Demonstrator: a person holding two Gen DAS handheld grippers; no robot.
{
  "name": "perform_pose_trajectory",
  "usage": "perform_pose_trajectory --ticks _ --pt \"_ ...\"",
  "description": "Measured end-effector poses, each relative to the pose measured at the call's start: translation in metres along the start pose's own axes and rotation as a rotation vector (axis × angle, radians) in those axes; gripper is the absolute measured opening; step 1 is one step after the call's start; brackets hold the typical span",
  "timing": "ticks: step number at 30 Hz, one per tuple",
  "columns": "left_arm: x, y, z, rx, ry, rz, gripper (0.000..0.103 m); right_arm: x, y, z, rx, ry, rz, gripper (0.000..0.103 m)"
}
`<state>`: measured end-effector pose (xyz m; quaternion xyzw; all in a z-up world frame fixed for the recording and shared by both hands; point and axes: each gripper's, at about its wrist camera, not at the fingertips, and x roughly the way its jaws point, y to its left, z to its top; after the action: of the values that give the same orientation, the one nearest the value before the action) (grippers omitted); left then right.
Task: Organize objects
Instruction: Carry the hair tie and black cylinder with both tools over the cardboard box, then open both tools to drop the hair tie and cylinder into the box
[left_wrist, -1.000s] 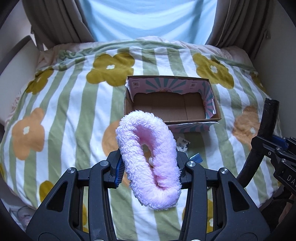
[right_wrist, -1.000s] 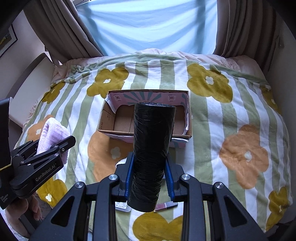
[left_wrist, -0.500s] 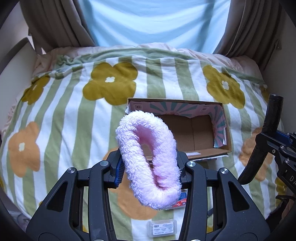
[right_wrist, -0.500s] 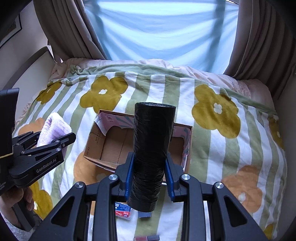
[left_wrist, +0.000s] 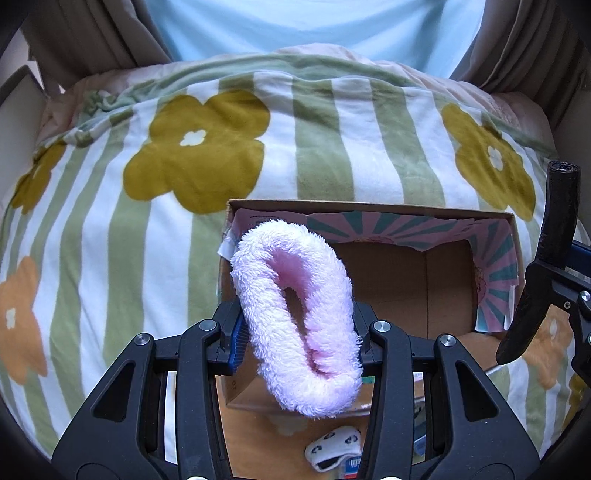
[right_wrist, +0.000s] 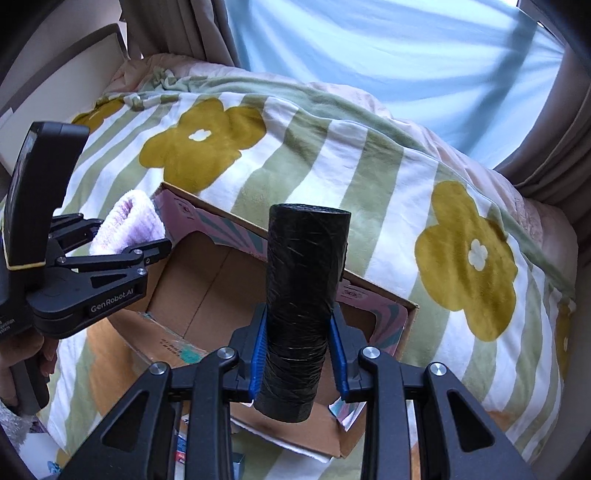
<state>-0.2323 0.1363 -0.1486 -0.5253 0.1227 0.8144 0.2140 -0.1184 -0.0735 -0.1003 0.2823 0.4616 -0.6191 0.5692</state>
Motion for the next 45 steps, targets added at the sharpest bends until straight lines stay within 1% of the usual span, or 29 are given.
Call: perform_pose_trajectory --ticks 5,9,11,17,19,20,21,22,23,24,25,26,27,29,31,32,35,38,45 --pt "0.037 -0.008 0.010 0.031 0.019 -0.004 0.038 0.041 0.003 0.000 -0.102 0.054 0.000 0.028" --pt "0.061 -0.019 0.013 0.061 0.030 -0.011 0.038 0.073 0.009 -0.007 -0.178 0.113 0.011 0.028" --pt "0.072 -0.024 0.013 0.071 0.037 -0.014 0.038 0.085 0.010 -0.012 -0.200 0.129 0.013 0.028" --pt "0.094 -0.036 0.008 0.126 0.058 -0.018 0.038 0.102 0.013 -0.020 -0.233 0.156 0.030 0.028" --pt "0.096 -0.038 0.007 0.134 0.059 -0.021 0.038 0.104 0.014 -0.021 -0.241 0.162 0.056 0.028" --pt "0.097 -0.039 0.007 0.143 0.061 -0.029 0.038 0.103 0.015 -0.022 -0.249 0.158 0.077 0.032" --pt "0.097 -0.038 0.007 0.141 0.064 -0.039 0.038 0.101 0.016 -0.024 -0.260 0.144 0.082 0.051" --pt "0.097 -0.038 0.007 0.138 0.064 -0.044 0.039 0.099 0.017 -0.026 -0.271 0.122 0.087 0.067" --pt "0.096 -0.036 0.007 0.130 0.057 -0.046 0.045 0.096 0.018 -0.028 -0.283 0.097 0.101 0.098" --pt "0.094 -0.034 0.008 0.115 0.050 -0.060 0.073 0.094 0.017 -0.030 -0.287 0.082 0.115 0.102" --pt "0.092 -0.030 0.009 0.092 0.045 -0.079 0.096 0.094 0.017 -0.032 -0.288 0.083 0.126 0.102" --pt "0.090 -0.027 0.010 0.072 0.035 -0.093 0.103 0.095 0.017 -0.034 -0.289 0.091 0.130 0.102" --pt "0.089 -0.025 0.010 0.055 0.038 -0.107 0.103 0.096 0.017 -0.036 -0.292 0.093 0.125 0.102" --pt "0.092 -0.025 0.012 0.045 0.066 -0.108 0.103 0.096 0.019 -0.038 -0.301 0.089 0.115 0.102" --pt "0.094 -0.028 0.010 0.066 0.076 -0.093 0.103 0.095 0.020 -0.040 -0.303 0.084 0.111 0.102" --pt "0.094 -0.029 0.009 0.102 0.077 -0.098 0.103 0.095 0.020 -0.041 -0.302 0.080 0.106 0.102" --pt "0.094 -0.030 0.006 0.120 0.084 -0.103 0.103 0.092 0.018 -0.042 -0.291 0.082 0.106 0.102" --pt "0.093 -0.029 0.005 0.117 0.086 -0.112 0.103 0.087 0.016 -0.044 -0.284 0.082 0.100 0.102" --pt "0.078 -0.026 0.006 0.127 0.073 -0.132 0.103 0.053 0.016 -0.049 -0.272 0.060 0.085 0.102"
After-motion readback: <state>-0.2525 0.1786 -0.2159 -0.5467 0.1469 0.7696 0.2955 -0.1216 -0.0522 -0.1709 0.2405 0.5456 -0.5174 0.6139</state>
